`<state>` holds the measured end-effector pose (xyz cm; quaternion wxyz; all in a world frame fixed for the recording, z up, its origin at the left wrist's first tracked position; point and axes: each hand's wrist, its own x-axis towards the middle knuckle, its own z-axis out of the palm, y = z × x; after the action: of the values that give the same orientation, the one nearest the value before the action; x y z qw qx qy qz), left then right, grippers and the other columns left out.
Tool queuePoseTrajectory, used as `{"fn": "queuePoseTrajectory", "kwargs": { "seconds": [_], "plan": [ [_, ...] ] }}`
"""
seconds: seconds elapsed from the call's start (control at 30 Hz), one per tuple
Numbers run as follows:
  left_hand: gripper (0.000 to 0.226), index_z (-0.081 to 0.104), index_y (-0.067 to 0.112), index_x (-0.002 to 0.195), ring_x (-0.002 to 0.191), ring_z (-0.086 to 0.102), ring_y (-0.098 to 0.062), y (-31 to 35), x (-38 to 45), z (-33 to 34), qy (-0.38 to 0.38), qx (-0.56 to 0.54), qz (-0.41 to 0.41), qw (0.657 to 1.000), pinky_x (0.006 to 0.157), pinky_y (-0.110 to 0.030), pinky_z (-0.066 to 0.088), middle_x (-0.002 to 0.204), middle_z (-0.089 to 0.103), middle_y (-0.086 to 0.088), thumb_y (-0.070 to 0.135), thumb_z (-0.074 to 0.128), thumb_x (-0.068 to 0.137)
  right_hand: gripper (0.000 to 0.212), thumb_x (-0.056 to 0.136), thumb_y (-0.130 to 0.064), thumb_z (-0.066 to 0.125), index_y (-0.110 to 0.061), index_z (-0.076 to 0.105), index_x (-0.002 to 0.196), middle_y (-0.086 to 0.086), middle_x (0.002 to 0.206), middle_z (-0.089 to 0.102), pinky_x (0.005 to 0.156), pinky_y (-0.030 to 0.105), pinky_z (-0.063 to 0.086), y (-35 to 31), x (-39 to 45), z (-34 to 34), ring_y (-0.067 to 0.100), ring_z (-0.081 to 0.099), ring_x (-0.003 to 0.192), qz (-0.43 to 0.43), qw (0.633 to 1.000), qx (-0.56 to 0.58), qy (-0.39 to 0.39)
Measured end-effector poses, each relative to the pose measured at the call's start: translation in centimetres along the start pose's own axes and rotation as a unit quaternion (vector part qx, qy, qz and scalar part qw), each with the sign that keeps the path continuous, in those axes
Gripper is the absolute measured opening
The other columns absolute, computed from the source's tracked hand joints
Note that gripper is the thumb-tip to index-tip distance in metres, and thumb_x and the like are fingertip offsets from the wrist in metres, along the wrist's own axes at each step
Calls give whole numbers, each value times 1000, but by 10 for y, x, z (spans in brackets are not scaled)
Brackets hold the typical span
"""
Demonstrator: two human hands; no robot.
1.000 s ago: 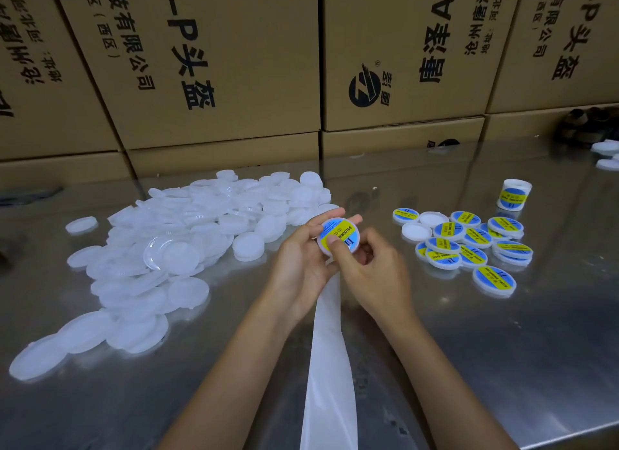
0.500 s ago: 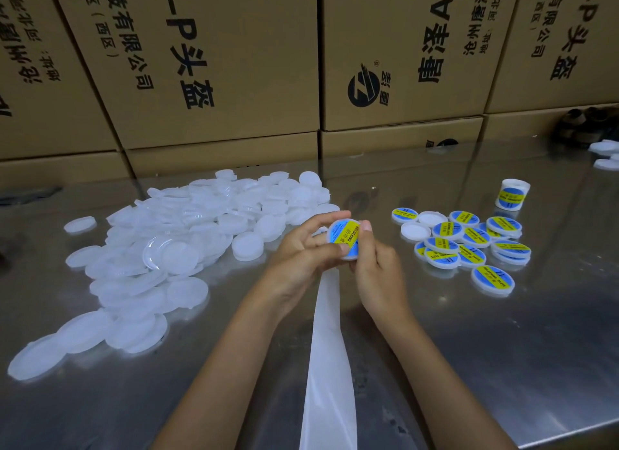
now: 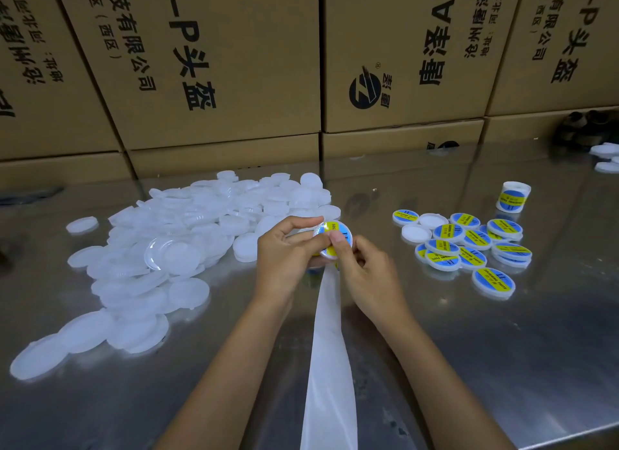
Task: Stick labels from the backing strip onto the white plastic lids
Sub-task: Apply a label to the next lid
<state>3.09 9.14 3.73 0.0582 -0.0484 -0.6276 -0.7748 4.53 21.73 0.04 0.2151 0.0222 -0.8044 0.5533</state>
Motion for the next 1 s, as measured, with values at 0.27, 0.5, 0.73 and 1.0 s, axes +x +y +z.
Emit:
{"fn": "queuePoseTrajectory", "kwargs": {
  "seconds": [0.27, 0.5, 0.73, 1.0],
  "plan": [
    [10, 74, 9, 87, 73, 75, -20, -2, 2, -1, 8, 19, -3, 1000, 58, -28, 59, 84, 78, -9, 18, 79, 85, 44, 103, -44, 35, -24, 47, 66, -10, 59, 55, 58, 36, 39, 3, -1, 0, 12, 49, 59, -23, 997, -73, 18],
    [41, 68, 12, 123, 77, 74, -18, 5, 3, -8, -171, 105, -23, 979, 66, -26, 61, 97, 76, -8, -2, 74, 86, 46, 104, -45, 32, -17, 55, 76, -1, 63, 57, 60, 39, 39, 7, 3, -2, 29, 54, 68, -3, 989, -116, 87],
    [24, 69, 11, 98, 72, 76, -28, 2, 1, -6, -78, 51, -3, 996, 61, -26, 60, 83, 77, -12, -2, 79, 81, 51, 99, -56, 40, -18, 44, 65, -13, 54, 49, 56, 34, 35, 3, 1, -1, 9, 41, 54, 8, 999, -39, 36],
    [18, 69, 3, 97, 69, 75, -26, 0, 4, -6, -12, 23, -3, 1000, 59, -32, 62, 81, 77, -14, 11, 79, 85, 44, 104, -40, 42, -14, 50, 68, -10, 55, 50, 57, 30, 38, 1, -1, 1, 7, 44, 55, -19, 999, -31, -23]
  ]
}}
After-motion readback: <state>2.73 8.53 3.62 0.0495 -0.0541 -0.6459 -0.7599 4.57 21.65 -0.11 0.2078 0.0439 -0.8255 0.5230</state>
